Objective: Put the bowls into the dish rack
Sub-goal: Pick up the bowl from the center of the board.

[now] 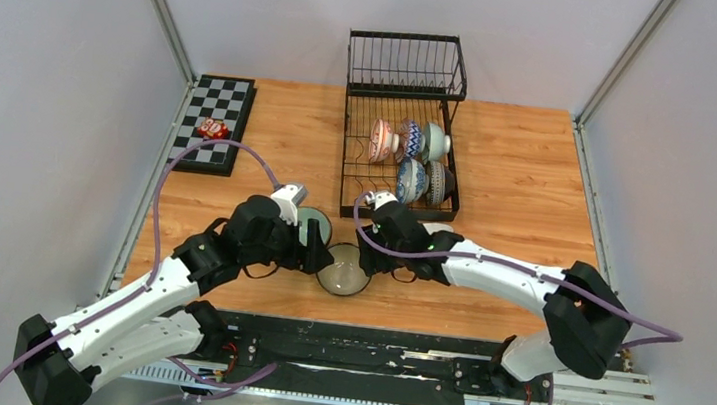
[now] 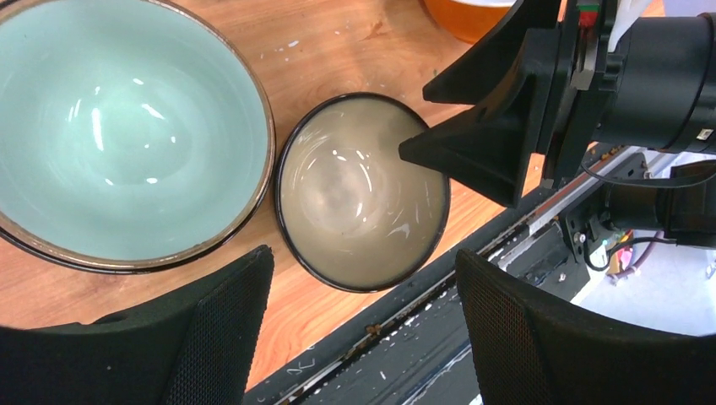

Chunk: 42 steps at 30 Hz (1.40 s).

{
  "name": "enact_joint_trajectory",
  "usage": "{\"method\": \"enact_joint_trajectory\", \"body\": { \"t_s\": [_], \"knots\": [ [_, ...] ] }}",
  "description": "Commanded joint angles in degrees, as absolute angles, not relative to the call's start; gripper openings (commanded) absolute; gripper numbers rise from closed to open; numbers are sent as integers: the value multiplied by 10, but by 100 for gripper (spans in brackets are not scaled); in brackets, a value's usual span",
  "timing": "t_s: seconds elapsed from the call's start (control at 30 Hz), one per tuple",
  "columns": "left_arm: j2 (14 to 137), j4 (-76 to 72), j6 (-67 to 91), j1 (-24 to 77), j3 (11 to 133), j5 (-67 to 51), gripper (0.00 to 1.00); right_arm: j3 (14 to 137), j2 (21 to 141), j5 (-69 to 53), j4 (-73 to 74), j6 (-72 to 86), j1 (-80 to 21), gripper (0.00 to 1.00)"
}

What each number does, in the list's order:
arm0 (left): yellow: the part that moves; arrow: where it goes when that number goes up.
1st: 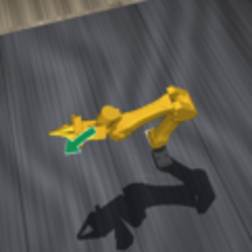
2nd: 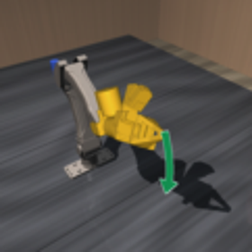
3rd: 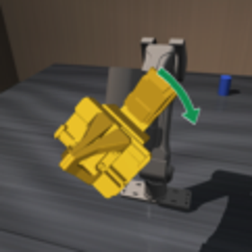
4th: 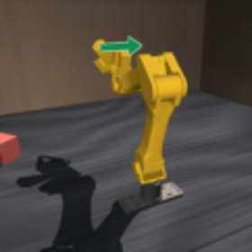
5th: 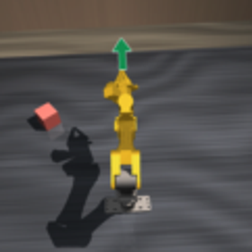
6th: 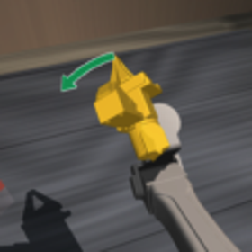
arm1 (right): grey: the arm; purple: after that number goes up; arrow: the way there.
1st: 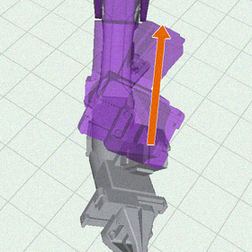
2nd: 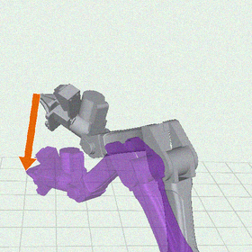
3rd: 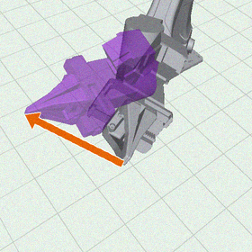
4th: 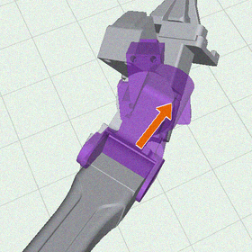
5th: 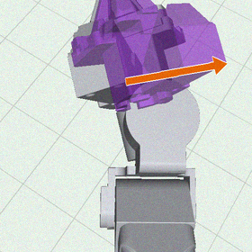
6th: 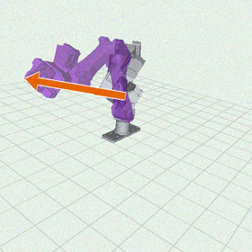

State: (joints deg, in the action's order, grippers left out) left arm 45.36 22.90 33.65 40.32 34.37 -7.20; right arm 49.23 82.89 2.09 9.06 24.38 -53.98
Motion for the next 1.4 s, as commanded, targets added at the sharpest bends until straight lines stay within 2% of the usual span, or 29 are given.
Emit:
{"method": "enact_joint_trajectory", "body": {
  "t_s": [0.0, 0.13, 0.33, 0.47, 0.6, 0.9, 1.37],
  "knots": [
    [446, 239, 343, 403, 326, -83, 81, 514, 850, -10, 102, 242, -532, 54],
    [445, 239, 348, 404, 319, -88, 81, 522, 870, -14, 105, 237, -533, 45],
    [441, 241, 354, 404, 312, -92, 81, 531, 885, -14, 108, 230, -534, 25],
    [442, 241, 359, 408, 305, -92, 81, 540, 886, -10, 120, 220, -533, 3],
    [441, 240, 365, 417, 303, -92, 80, 541, 868, -1, 128, 211, -540, 3],
    [455, 235, 383, 454, 313, -66, 79, 550, 802, 102, 172, 198, -578, 3],
    [470, 186, 452, 486, 294, -1, 75, 602, 731, 286, 250, 184, -693, 3]
  ]
}}
